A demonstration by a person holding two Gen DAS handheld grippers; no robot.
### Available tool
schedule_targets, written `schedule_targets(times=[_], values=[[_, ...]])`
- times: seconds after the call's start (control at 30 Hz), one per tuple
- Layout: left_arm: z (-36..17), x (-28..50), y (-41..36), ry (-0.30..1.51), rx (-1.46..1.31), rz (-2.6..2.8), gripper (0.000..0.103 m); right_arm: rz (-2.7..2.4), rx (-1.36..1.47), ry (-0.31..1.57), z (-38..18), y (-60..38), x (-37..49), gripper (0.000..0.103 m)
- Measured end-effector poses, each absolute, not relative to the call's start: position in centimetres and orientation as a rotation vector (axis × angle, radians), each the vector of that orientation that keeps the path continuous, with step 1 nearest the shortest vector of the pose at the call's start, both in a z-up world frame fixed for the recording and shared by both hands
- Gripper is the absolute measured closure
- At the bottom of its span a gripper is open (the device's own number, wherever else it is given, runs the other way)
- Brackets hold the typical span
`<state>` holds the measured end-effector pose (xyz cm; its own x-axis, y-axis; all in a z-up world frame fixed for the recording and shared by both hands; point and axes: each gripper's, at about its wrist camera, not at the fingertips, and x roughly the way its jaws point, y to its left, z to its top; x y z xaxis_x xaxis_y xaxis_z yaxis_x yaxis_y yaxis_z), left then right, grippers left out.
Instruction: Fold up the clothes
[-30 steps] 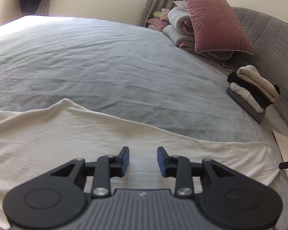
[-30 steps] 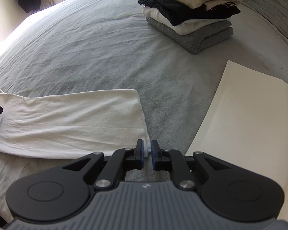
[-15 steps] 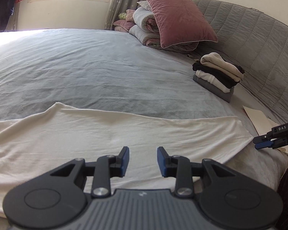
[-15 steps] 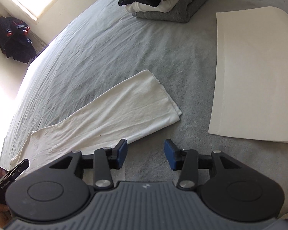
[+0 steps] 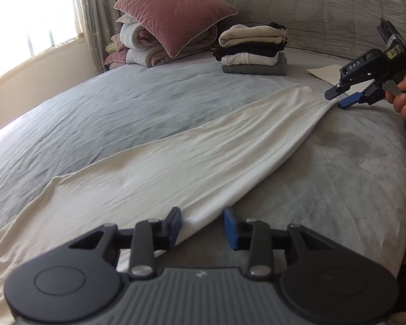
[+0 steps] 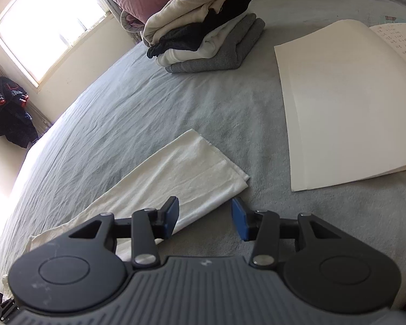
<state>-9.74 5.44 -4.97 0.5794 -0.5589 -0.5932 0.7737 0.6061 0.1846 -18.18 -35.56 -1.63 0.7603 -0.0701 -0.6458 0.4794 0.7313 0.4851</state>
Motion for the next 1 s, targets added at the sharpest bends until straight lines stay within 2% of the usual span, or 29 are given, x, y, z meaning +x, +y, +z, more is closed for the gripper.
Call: schedule_targets(times=[0.13, 0.17, 0.2, 0.23, 0.27, 0.5, 0.63, 0.7, 0.73, 0.8, 0.83, 0.87, 0.93, 1.0], values=[[-5.4, -9.7, 3.6, 0.483, 0.513, -0.797, 0.069, -0.364, 0.705, 0.619, -1.8, -35.8, -18.0, 0.06], [-5.4, -9.8, 3.2, 0.477, 0.526, -0.797, 0.072, -0.375, 0.707, 0.615, -1.7, -36.0, -18.0, 0.063], [-5.5, -9.9, 2.9, 0.474, 0.535, -0.801, 0.08, -0.385, 0.709, 0.611, -1.6, -36.1, -18.0, 0.066], [-5.5, -9.9, 2.6, 0.476, 0.54, -0.81, 0.086, -0.396, 0.71, 0.608, -1.5, -36.2, -18.0, 0.073], [-5.4, -10.0, 2.4, 0.479, 0.541, -0.814, 0.099, -0.406, 0.712, 0.604, -1.5, -36.3, -18.0, 0.097], [-2.9, -10.3, 3.3, 0.502, 0.484, -0.853, 0.1, -0.446, 0.691, 0.599, -0.7, -37.0, -18.1, 0.1], [-4.4, -10.5, 2.9, 0.582, 0.54, -0.877, 0.098, -0.448, 0.608, 0.671, -2.1, -36.5, -17.5, 0.1], [-4.6, -10.7, 2.8, 0.572, 0.55, -0.876, 0.096, -0.445, 0.595, 0.665, -2.2, -36.3, -17.5, 0.098], [-4.2, -10.6, 2.9, 0.58, 0.535, -0.884, 0.093, -0.439, 0.6, 0.663, -2.0, -36.3, -17.5, 0.093], [-3.4, -10.3, 3.5, 0.604, 0.466, -0.942, 0.069, -0.421, 0.624, 0.664, -1.7, -36.5, -17.7, 0.084], [-3.1, -10.0, 3.8, 0.617, 0.423, -0.969, 0.067, -0.415, 0.646, 0.659, -1.6, -36.7, -17.9, 0.074], [-2.7, -9.9, 4.0, 0.624, 0.391, -0.982, 0.066, -0.401, 0.678, 0.642, -1.4, -36.8, -18.3, 0.059], [-2.3, -9.4, 4.0, 0.626, 0.337, -0.996, 0.066, -0.394, 0.702, 0.619, -1.2, -36.6, -18.7, 0.051], [-2.1, -8.6, 3.3, 0.642, 0.269, -1.008, 0.067, -0.392, 0.697, 0.613, -1.1, -36.3, -18.8, 0.051]])
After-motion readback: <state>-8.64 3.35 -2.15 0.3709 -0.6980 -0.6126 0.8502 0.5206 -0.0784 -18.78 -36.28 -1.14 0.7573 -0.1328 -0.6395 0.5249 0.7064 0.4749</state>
